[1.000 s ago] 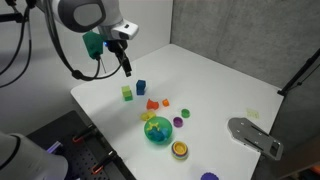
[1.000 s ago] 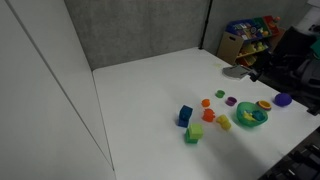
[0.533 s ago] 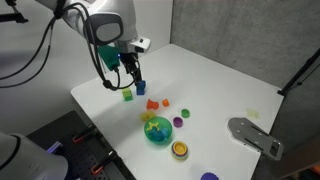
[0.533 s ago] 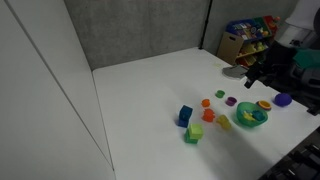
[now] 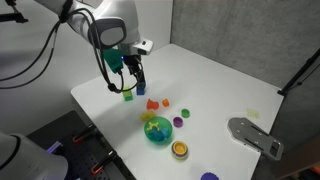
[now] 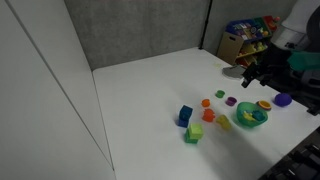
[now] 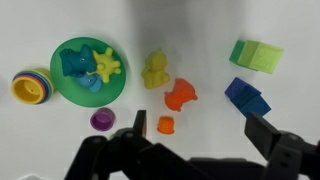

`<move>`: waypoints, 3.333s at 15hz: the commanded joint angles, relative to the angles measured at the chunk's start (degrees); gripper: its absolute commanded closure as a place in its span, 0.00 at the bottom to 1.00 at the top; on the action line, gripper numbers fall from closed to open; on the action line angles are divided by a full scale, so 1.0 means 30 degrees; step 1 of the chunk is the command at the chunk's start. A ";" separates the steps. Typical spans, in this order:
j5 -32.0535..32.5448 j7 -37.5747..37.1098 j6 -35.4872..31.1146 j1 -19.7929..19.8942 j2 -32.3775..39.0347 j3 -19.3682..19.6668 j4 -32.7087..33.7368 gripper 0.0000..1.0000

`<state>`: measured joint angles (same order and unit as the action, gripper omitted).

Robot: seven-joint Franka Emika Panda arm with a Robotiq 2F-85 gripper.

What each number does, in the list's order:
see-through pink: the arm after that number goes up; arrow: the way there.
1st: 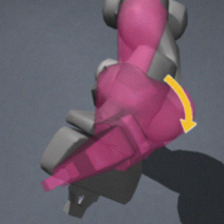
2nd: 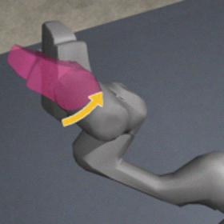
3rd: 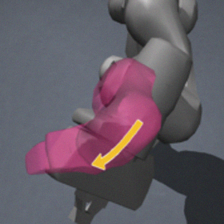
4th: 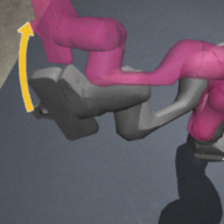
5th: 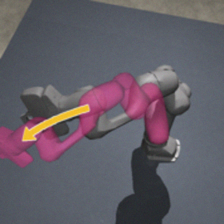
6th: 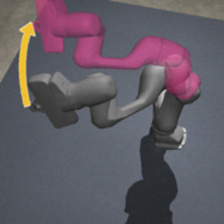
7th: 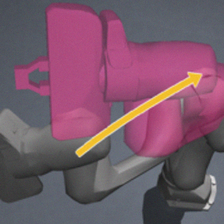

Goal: Put the purple bowl in the yellow bowl

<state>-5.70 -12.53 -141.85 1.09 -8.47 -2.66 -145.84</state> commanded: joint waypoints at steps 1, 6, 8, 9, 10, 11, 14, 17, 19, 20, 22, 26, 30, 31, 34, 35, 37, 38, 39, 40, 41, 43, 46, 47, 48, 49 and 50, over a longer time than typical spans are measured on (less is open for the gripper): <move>0.0566 -0.0540 -0.1519 0.0108 0.2185 0.0215 0.1221 0.00; 0.1061 -0.0965 -0.3722 -0.0002 0.5383 0.0712 0.2642 0.00; 0.1263 -0.1176 -0.4320 0.0001 0.6675 0.1207 0.3335 0.00; 0.1204 -0.1228 -0.4514 0.0025 0.7306 0.1490 0.3715 0.00; 0.1124 -0.1224 -0.4776 0.0072 0.7967 0.1808 0.4098 0.00; 0.0972 -0.1210 -0.4973 0.0106 0.8534 0.2092 0.4463 0.00; 0.0271 -0.1032 -0.5386 0.0454 1.0206 0.2746 0.5659 0.00; -0.0119 -0.0949 -0.5868 0.0819 1.1579 0.3205 0.6614 0.00; -0.0158 -0.0982 -0.6303 0.0958 1.2349 0.3554 0.7053 0.00; -0.0376 -0.0952 -0.6533 0.1165 1.2724 0.3585 0.7265 0.00; -0.0763 -0.0961 -0.6893 0.1458 1.3413 0.3683 0.7574 0.00; -0.1235 -0.0997 -0.7562 0.1854 1.4709 0.3985 0.7867 0.00; -0.1571 -0.0995 -0.8061 0.2114 1.5831 0.4166 0.7974 0.00; -0.1642 -0.0982 -0.8150 0.2156 1.6073 0.4183 0.8023 0.00; -0.1714 -0.0980 -0.8474 0.2221 1.6890 0.4263 0.8485 0.00; -0.1770 -0.0995 -0.8573 0.2251 1.7115 0.4254 0.8687 0.00; -0.1761 -0.1111 -0.8751 0.2135 1.7546 0.4383 0.9128 0.00; -0.1781 -0.1168 -0.8773 0.2137 1.7720 0.4387 0.9340 0.00; -0.1803 -0.1242 -0.8789 0.2149 1.7921 0.4380 0.9626 0.00; -0.1807 -0.1309 -0.8808 0.2138 1.8116 0.4391 0.9862 0.00; -0.1805 -0.1376 -0.8828 0.2104 1.8313 0.4411 1.0111 0.00; -0.1822 -0.1487 -0.8883 0.2062 1.8704 0.4400 1.0545 0.00; -0.1845 -0.1676 -0.8939 0.1965 1.9300 0.4379 1.1105 0.00; -0.1858 -0.1709 -0.8950 0.1943 1.9436 0.4361 1.1238 0.00; -0.1843 -0.1755 -0.8951 0.1858 1.9584 0.4398 1.1356 0.14; -0.1825 -0.1747 -0.8905 0.1795 1.9658 0.4388 1.1398 0.26; -0.1819 -0.1756 -0.8859 0.1737 1.9730 0.4390 1.1459 0.34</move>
<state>-9.93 -16.91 -167.86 7.07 49.23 10.33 -113.20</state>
